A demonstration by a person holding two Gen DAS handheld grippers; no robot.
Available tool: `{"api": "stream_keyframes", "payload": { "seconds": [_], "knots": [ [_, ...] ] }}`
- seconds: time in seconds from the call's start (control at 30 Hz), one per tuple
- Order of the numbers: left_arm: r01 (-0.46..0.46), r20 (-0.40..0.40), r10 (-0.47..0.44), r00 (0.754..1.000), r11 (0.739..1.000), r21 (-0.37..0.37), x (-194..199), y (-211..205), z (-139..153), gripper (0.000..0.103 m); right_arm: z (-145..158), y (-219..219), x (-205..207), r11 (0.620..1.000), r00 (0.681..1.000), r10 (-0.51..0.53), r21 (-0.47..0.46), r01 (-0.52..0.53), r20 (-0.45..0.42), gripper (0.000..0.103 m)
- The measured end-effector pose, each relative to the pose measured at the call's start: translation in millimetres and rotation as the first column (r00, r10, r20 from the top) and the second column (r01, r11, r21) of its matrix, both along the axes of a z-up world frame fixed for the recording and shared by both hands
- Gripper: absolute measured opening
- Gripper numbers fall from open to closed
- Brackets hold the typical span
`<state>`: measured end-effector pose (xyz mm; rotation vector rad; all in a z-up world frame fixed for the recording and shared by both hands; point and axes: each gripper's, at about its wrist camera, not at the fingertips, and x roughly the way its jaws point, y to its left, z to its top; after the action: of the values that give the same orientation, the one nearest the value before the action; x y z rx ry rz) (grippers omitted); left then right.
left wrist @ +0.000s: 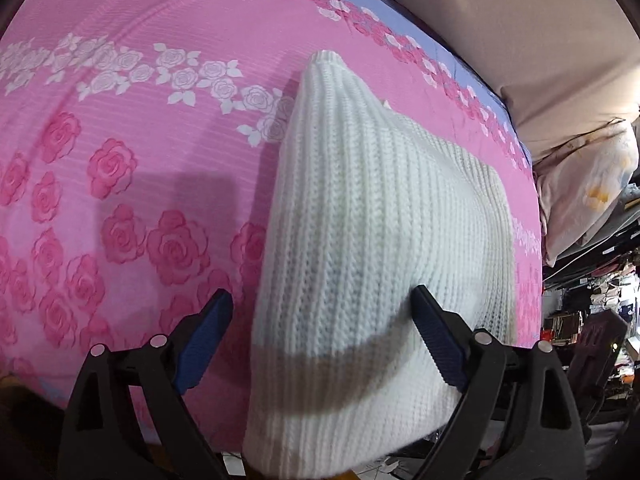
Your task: Fold small clothes
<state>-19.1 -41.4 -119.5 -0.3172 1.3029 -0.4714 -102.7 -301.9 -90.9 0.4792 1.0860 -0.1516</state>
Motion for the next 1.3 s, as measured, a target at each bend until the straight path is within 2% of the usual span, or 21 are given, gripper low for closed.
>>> {"api": "stream_keyframes", "payload": {
  "seconds": [0.13,0.17,0.23,0.27,0.3,0.37,0.47,0.6,0.63,0.7,0.77,0.87,0.93,1.0,1.03,1.1,1.13,1.2,1.23,1.27,1.3],
  "knots": [
    [0.002,-0.039,-0.004,0.999,0.999,-0.042,6.7,-10.1,-13.4,0.090,-21.2,-11.2,17.0,0.996,0.999,-0.017,0.092,0.020,-0.032,0.080],
    [-0.005,-0.054,0.002,0.999,0.999,-0.054,7.0,-12.2,-13.9,0.082,-26.3,-14.1,19.6,0.991,0.999,-0.029,0.132,0.033,-0.031,0.081],
    [0.002,-0.076,-0.008,0.997,0.997,-0.079,9.3,-15.9,-11.0,0.070,-31.9,-18.6,21.7,0.980,0.998,-0.053,0.189,0.057,-0.026,0.069],
    [0.016,-0.063,-0.021,0.998,0.998,-0.068,9.2,-18.5,-5.3,0.058,-30.5,-19.8,21.6,0.973,0.998,-0.059,0.221,0.060,-0.012,0.053],
    [0.044,-0.048,-0.047,0.998,0.997,-0.061,8.4,-21.9,4.2,0.052,-26.3,-19.2,20.9,0.972,0.998,-0.061,0.229,0.060,-0.004,0.043],
    [0.070,-0.029,-0.073,0.997,0.994,-0.085,7.7,-25.1,25.5,0.045,-10.3,-15.8,18.7,0.974,0.998,-0.055,0.224,0.048,0.028,0.036],
    [0.122,0.030,-0.119,0.992,0.982,-0.146,5.0,-30.4,69.7,0.043,33.5,-7.5,8.3,0.975,0.990,-0.062,0.219,0.033,0.127,0.032],
    [0.236,0.174,-0.201,0.964,0.947,-0.216,0.2,-35.2,151.4,0.043,103.7,1.3,-9.4,0.986,0.964,-0.064,0.167,0.021,0.260,0.030],
    [0.262,0.214,-0.215,0.953,0.938,-0.226,-1.6,-33.0,169.4,0.043,126.8,3.9,-14.8,0.989,0.950,-0.064,0.148,0.019,0.305,0.029],
    [0.314,0.308,-0.232,0.923,0.917,-0.248,-3.7,-25.3,208.0,0.043,163.0,-1.6,-21.2,0.988,0.918,-0.055,0.153,-0.006,0.392,0.013],
    [0.341,0.358,-0.237,0.903,0.903,-0.263,-3.8,-14.3,230.9,0.044,206.2,7.3,-22.0,0.991,0.869,-0.034,0.129,-0.034,0.493,0.013],
    [0.308,0.396,-0.228,0.889,0.939,-0.151,8.6,-3.0,227.6,0.044,233.4,26.5,-2.7,0.996,0.839,0.053,0.036,-0.086,0.541,0.015],
    [0.248,0.316,-0.214,0.924,0.966,-0.071,26.9,8.9,187.0,0.041,213.6,32.9,17.3,0.994,0.865,0.063,0.044,-0.098,0.499,0.018],
    [0.188,0.199,-0.176,0.964,0.981,-0.041,43.5,32.4,132.5,0.027,171.7,35.1,36.9,0.992,0.912,0.054,0.079,-0.094,0.408,0.020],
    [0.163,0.145,-0.158,0.977,0.986,-0.026,46.3,47.2,109.4,0.017,137.6,36.6,44.1,0.988,0.943,0.035,0.131,-0.083,0.331,0.019],
    [0.106,0.067,-0.104,0.992,0.994,-0.034,55.5,77.1,71.3,0.013,78.1,40.8,47.6,0.968,0.978,0.025,0.241,-0.076,0.209,0.019],
    [0.078,0.053,-0.076,0.996,0.995,-0.054,58.1,92.1,64.7,0.012,43.0,49.0,47.1,0.949,0.991,0.031,0.308,-0.071,0.133,0.019],
    [0.050,0.053,-0.047,0.997,0.997,-0.059,65.4,110.5,60.5,0.013,8.0,64.3,47.1,0.931,0.997,0.055,0.358,-0.071,0.054,0.020],
    [0.053,0.062,-0.052,0.997,0.998,-0.029,68.3,114.0,62.2,0.020,-5.3,73.7,48.8,0.929,0.997,0.077,0.363,-0.077,0.014,0.021],
    [0.070,0.082,-0.070,0.994,0.998,0.002,71.6,116.3,67.1,0.037,-10.0,79.5,50.1,0.930,0.996,0.088,0.358,-0.079,-0.008,0.023],
    [0.088,0.095,-0.088,0.992,0.996,0.010,72.8,117.7,71.8,0.046,-10.7,81.7,50.9,0.935,0.996,0.085,0.346,-0.074,-0.016,0.024]
  ]
}}
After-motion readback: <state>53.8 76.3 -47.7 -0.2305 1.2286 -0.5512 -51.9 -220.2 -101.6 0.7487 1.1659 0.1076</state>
